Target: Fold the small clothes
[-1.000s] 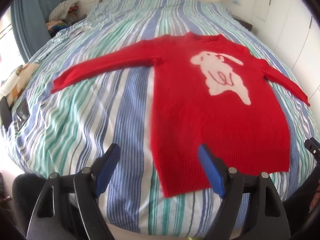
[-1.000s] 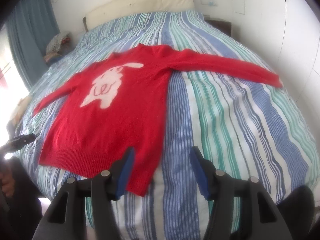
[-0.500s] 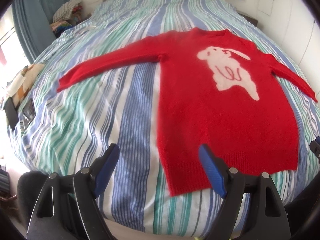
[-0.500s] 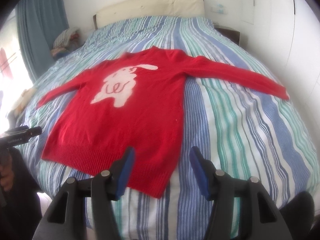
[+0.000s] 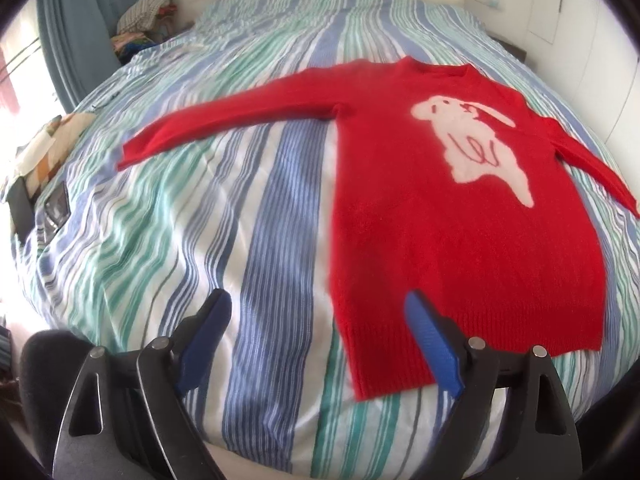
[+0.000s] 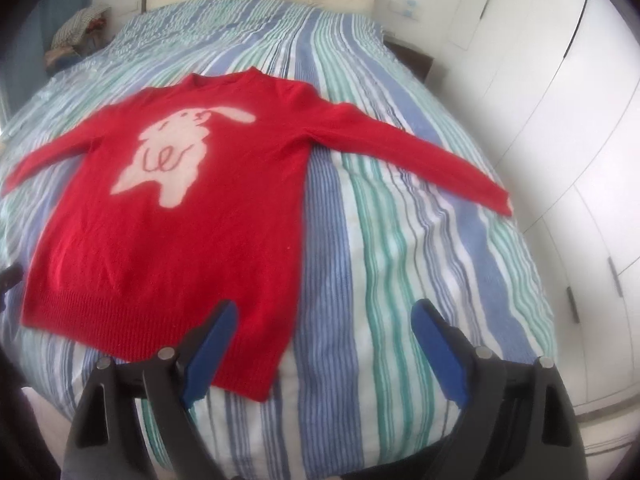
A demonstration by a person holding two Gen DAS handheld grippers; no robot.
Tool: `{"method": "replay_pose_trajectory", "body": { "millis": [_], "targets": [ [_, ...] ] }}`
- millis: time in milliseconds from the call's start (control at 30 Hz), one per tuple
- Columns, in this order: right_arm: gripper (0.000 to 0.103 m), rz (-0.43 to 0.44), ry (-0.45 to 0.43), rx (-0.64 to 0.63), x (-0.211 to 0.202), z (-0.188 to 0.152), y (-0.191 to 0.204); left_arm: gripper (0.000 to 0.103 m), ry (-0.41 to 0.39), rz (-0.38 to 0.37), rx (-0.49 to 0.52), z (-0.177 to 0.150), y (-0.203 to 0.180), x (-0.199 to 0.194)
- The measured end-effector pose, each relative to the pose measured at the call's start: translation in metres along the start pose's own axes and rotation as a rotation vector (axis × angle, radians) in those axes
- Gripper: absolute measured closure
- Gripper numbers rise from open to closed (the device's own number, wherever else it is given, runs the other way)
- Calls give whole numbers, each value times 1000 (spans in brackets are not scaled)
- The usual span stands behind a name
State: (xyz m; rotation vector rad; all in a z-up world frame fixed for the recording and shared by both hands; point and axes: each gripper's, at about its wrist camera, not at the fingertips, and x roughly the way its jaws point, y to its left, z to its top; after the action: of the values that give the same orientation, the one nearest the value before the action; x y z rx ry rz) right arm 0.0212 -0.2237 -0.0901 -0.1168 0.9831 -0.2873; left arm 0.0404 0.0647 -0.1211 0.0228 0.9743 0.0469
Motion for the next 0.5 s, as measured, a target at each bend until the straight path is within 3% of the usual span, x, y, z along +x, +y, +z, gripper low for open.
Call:
{"method": "replay_pose_trajectory", "body": {
  "millis": [100, 267, 500],
  "targets": [
    [14, -64, -18, -11, -5, 9, -1, 12, -23, 17, -7, -4, 5, 2],
    [14, -77, -6, 0, -9, 15, -4, 12, -18, 53, 1, -7, 9, 8],
    [14, -100, 18, -2, -11, 12, -6, 10, -37, 44, -21, -6, 13, 7]
  ]
}}
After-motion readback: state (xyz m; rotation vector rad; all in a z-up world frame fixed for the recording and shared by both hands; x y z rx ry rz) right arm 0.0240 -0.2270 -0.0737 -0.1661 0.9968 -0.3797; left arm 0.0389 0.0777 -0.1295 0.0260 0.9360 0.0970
